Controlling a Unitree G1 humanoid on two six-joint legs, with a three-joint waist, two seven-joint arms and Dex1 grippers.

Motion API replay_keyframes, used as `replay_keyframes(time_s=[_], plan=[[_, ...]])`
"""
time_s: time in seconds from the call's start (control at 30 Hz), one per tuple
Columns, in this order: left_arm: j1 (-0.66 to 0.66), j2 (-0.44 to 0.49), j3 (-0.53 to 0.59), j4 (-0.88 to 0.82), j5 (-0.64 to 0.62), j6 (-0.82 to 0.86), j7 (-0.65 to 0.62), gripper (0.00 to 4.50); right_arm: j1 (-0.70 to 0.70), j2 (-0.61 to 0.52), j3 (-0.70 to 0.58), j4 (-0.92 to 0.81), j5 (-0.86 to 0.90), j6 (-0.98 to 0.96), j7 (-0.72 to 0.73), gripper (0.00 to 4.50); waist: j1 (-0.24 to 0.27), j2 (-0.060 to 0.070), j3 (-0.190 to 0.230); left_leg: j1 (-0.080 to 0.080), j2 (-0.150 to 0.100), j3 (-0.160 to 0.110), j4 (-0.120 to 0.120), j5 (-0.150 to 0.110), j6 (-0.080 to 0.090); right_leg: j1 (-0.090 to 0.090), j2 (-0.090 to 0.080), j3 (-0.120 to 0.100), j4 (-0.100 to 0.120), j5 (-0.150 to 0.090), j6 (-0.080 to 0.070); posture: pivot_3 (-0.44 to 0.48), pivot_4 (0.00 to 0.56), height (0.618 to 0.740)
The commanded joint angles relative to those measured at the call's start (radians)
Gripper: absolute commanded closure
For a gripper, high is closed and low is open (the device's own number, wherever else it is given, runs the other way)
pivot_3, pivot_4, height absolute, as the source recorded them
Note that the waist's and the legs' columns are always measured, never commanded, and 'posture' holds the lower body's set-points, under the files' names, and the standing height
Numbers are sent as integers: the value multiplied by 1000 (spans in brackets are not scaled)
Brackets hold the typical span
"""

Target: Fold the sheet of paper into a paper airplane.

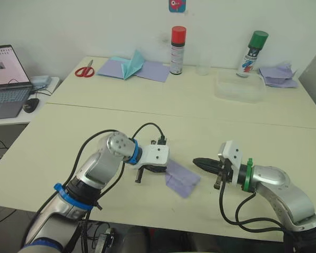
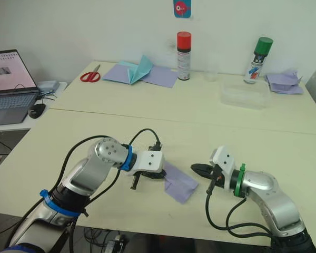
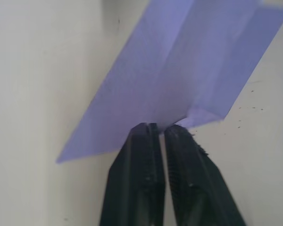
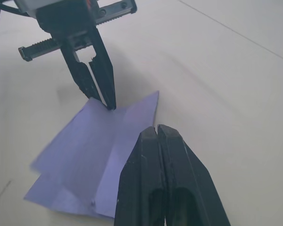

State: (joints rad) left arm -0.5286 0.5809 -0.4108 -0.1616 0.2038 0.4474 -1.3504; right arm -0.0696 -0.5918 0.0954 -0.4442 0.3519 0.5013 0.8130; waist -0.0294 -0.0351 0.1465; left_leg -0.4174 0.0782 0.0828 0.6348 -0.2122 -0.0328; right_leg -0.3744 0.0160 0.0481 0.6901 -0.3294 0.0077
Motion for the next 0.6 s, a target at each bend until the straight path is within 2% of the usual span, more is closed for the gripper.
replay_keyframes(time_s=[0.03,0.17,0.27,0.3,0.37,0.4,0.53,0.6], plan=[[-3,-1,40,-90,-63,43,30,2813,15,-27,-48,-13,12,-40,17,4500,0,0,0,0,0,0,0,0,0,0,0,0,0,0,0,0,150,740],[-21,29,144,-135,-223,116,-5,1478,28,-50,-75,-14,22,-54,29,4500,0,0,0,0,0,0,0,0,0,0,0,0,0,0,0,0,150,740],[-9,122,229,-122,-312,48,-69,463,54,-62,-91,-54,61,-61,62,3892,-2,0,0,0,1,-1,0,0,0,0,0,0,0,0,0,0,150,740],[6,154,249,-112,-333,6,-90,126,71,-66,-89,-72,68,-73,77,3520,-2,0,0,0,2,-1,0,0,0,0,0,0,0,0,0,0,150,740],[42,201,284,-104,-385,-58,-124,0,113,-72,-80,-103,74,-110,109,2857,-2,1,1,0,2,-1,-2,0,0,-1,0,0,0,0,0,0,150,740],[66,219,297,-105,-406,-84,-138,0,139,-74,-69,-112,73,-139,129,2366,-1,1,1,1,2,-2,-2,0,0,0,0,-1,0,0,0,0,150,740],[158,212,333,-92,-456,-260,-142,0,206,-84,7,-70,-20,-297,184,1041,0,1,1,0,1,-1,-2,0,0,1,-1,-1,-2,0,0,0,150,740],[213,209,341,-78,-473,-325,-138,0,198,-57,60,-13,-90,-364,161,1041,0,1,1,0,0,0,-1,0,0,1,-2,-1,-2,0,0,0,150,740]])
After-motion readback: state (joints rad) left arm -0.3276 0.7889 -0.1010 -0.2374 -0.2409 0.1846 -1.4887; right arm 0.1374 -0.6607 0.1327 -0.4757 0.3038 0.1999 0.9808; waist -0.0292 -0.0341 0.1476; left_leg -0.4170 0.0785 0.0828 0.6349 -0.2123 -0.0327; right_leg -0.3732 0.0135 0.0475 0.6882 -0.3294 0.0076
